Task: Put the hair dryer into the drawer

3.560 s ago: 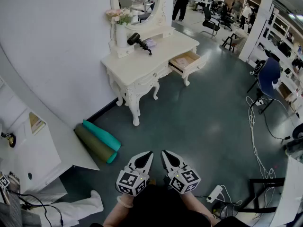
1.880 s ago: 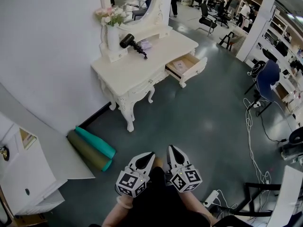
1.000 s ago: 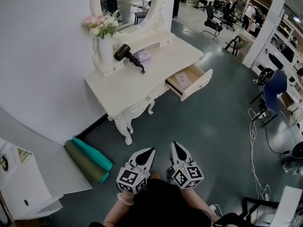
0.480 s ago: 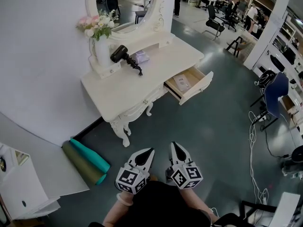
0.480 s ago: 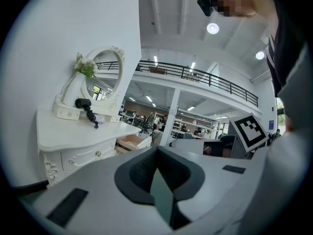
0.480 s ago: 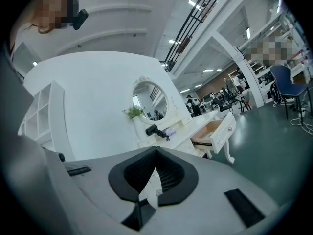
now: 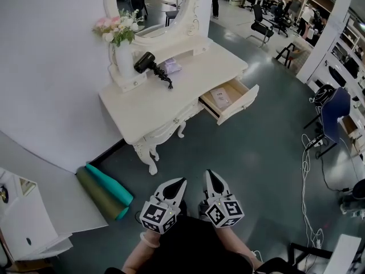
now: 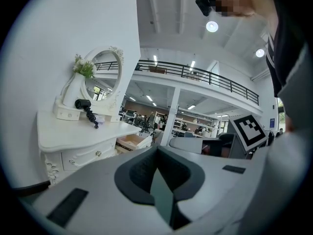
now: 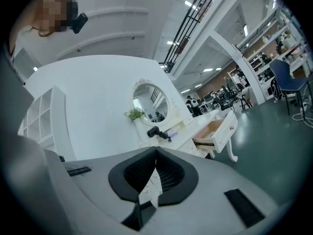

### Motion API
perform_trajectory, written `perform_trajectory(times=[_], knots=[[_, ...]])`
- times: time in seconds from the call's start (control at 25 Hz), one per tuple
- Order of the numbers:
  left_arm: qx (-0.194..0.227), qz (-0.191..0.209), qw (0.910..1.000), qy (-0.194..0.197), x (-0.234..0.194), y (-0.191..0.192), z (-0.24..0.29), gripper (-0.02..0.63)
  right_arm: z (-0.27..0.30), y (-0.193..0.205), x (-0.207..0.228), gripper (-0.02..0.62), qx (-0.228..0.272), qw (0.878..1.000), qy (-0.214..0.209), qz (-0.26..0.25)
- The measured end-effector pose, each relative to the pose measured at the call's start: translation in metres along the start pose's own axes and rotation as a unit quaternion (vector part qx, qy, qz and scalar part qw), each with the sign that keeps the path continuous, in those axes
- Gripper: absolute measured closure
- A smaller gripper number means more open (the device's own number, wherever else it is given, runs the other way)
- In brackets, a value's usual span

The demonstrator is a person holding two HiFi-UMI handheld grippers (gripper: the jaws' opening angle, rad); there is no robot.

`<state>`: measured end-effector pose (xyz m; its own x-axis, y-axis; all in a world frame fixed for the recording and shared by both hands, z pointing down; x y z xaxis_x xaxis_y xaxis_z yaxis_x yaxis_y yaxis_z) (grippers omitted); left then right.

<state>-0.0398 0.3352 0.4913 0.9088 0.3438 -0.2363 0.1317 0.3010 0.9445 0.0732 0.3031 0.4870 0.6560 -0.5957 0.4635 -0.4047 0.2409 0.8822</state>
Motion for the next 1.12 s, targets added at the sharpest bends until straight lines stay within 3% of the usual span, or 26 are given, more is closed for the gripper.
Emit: perform_trajectory(times=[0.64,1.12], knots=[[-0.016,0.006,0.9997,0.015,-0.006,-0.005,0.041,0.581,0.020,-0.007,0.030,0.571,0.000,1.000,0.009,0.014],[-0.029,0.004,0.9991,0.031,-0.035,-0.027,0.111,0.581,0.079,-0.016,0.072,0.571,-0.005,1.000,0.021,0.022]])
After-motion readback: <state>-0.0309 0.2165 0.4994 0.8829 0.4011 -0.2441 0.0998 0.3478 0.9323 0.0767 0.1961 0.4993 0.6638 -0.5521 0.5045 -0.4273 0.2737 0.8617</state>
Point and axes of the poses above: the fingertips, and each gripper's own axes: z forward along the fingers, x to its right, y out of its underside, the point moved 3 cm from there along -z, backward along the fingers, and after that the axes turned 15 degrees about -y, right-handed, at the moved point
